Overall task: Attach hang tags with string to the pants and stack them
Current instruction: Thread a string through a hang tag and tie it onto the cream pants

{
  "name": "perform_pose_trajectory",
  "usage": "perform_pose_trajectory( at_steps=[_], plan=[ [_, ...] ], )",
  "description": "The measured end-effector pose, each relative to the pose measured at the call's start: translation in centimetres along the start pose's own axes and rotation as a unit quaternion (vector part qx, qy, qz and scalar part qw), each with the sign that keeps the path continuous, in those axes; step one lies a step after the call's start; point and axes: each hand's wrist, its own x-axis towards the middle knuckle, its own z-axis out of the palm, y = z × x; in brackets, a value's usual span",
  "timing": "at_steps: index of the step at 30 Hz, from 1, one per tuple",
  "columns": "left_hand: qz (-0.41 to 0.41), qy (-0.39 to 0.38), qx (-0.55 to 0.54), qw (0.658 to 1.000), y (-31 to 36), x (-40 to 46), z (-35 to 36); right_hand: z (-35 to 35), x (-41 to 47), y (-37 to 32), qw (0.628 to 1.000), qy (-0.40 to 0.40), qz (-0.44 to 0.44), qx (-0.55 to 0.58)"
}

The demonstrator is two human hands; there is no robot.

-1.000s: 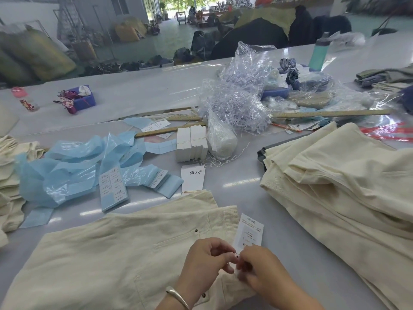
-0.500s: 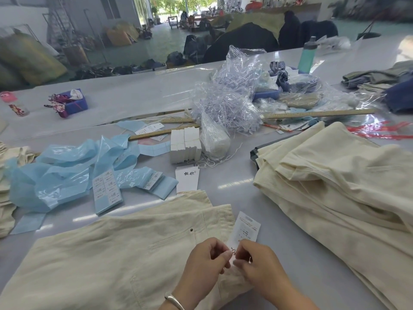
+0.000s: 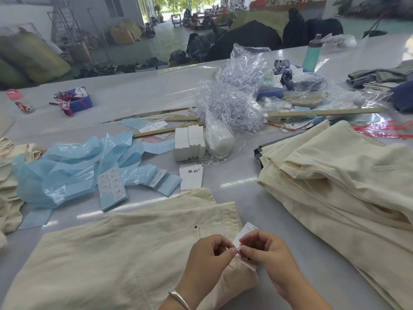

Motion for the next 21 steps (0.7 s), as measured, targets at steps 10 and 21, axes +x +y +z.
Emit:
perform_pose_trajectory(
  at_steps=[10, 21],
  plan=[
    [0.006, 0.004, -0.007, 1.0, 0.21, 0.09, -0.02, -0.24, -0.21, -0.27, 1.0, -0.019, 0.014, 0.018],
    [0.0, 0.001, -0.018, 1.0, 0.03, 0.24, 0.33, -0.17, -0.33, -0.65, 1.0, -0.005, -0.004, 0.001]
  ],
)
